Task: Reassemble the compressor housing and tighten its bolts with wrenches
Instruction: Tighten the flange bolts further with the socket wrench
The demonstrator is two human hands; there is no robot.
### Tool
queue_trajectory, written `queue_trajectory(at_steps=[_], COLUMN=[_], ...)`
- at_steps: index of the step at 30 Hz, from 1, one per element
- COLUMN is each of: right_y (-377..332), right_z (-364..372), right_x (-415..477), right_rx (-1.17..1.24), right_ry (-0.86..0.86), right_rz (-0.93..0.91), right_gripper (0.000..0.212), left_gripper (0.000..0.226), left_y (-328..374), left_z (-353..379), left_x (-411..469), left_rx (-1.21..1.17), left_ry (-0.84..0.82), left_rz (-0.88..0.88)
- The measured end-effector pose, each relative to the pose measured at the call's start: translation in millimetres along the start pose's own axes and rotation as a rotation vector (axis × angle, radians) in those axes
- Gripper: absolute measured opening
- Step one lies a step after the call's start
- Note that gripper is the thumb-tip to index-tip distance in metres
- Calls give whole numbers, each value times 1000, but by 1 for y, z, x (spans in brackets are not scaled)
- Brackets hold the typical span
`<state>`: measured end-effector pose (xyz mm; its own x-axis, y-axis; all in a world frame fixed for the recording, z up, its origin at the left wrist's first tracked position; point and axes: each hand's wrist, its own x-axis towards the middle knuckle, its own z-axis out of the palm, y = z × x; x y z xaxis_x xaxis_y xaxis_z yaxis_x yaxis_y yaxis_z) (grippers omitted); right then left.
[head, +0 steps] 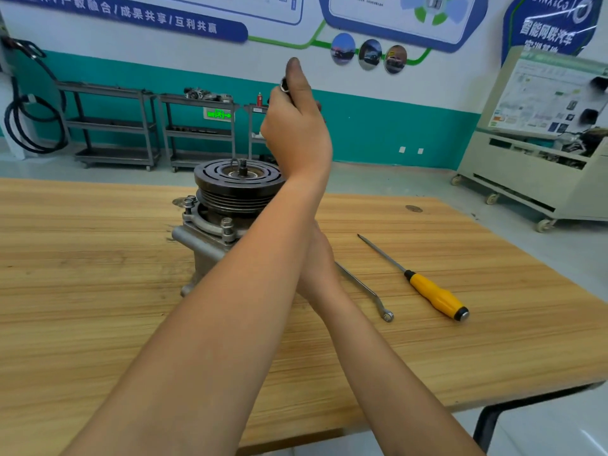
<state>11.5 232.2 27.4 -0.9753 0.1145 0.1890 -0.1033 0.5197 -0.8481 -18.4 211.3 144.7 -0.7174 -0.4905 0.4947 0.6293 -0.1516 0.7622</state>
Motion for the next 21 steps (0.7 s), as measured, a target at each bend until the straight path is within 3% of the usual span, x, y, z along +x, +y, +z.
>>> queue_trajectory(at_steps=[4,6,10,14,18,21], right_y=[-2,-3,1,2,3,3], right_z=[1,0,3,4,4,4], right_x=[-4,-7,-7,-6,-7,-7], right_rx=[30,101,112,104,131,102], right_ry=[14,43,87,109,113,107], right_rz=[-23,-15,-47,-57,-85,-81], right_gripper=[69,89,101,106,92,92], left_gripper=[48,49,44,37,45,45], left_y=[1,1,2,2,0,4], left_z=[9,9,4,-7,-15,-15], left_x=[9,13,19,28,46,51], left_rx=[-19,-47,-153,-242,-314,-317], left_ry=[39,4,-103,-320,-700,-780], left_rz=[29,14,-109,-314,-562,-691])
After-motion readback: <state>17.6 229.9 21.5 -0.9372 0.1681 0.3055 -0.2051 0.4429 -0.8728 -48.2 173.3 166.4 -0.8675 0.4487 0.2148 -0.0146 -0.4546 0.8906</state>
